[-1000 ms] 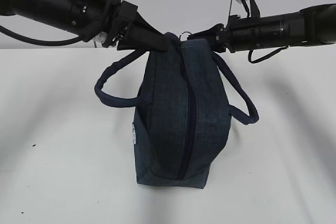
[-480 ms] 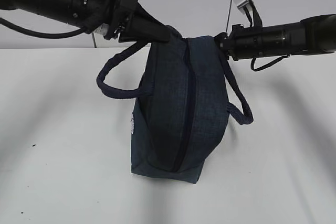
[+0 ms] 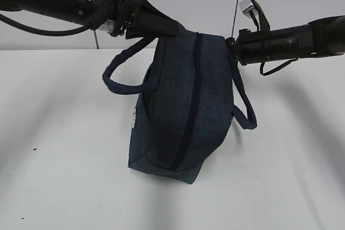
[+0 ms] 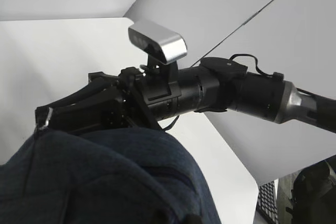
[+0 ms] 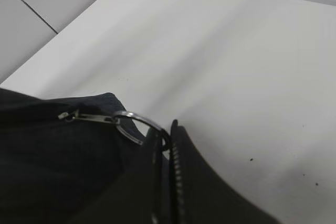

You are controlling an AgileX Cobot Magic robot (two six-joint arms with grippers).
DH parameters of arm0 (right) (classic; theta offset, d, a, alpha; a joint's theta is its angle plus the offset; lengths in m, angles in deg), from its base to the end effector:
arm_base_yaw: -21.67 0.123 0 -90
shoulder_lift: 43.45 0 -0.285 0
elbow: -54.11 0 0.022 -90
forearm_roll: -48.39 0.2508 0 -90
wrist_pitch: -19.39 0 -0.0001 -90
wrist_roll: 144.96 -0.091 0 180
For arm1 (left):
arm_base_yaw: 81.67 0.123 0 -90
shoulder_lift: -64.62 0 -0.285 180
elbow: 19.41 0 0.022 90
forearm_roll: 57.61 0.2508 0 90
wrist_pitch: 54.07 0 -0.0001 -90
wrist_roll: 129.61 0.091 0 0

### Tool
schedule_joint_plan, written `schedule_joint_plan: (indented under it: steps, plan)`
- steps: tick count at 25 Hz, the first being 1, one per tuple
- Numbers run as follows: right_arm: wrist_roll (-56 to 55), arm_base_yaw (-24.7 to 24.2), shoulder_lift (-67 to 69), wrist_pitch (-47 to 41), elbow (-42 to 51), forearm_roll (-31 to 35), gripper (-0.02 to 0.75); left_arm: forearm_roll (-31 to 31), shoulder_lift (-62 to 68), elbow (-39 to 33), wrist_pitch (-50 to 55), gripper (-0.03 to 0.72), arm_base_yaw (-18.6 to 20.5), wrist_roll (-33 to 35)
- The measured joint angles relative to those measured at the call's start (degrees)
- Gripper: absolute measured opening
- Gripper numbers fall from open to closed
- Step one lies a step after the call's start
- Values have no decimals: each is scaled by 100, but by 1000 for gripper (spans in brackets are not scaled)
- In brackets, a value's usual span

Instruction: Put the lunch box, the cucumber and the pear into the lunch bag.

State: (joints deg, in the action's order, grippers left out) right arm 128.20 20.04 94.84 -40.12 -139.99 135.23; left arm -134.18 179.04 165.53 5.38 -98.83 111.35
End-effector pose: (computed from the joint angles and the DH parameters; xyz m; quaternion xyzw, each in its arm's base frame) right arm 0.4703 0.0650 0.1604 -0.2636 0.7699 0.4104 0.4116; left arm 0.3588 -0.1906 0.2870 0.2889 0.7717 -0.4927 0.2797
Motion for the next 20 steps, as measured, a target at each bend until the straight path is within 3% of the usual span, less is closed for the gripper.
schedule_joint_plan:
  steps: [3, 6, 8, 13, 20]
  plan:
    - [-13, 0, 10, 176, 0, -24, 5, -109, 5, 0, 71, 12, 0, 72]
    - [-62, -107, 128, 1256, 0, -264, 5, -391, -58, 12, 604, 11, -20, 154]
    - [-117, -164, 183, 1529, 11, -364, 5, -516, -89, 47, 681, 11, -39, 164]
    - [-152, -176, 187, 1592, 11, -357, 5, -485, -96, 49, 684, 11, -42, 168]
    - [-134, -176, 175, 1580, 11, 264, 6, 56, -101, 49, 381, 11, -63, 129]
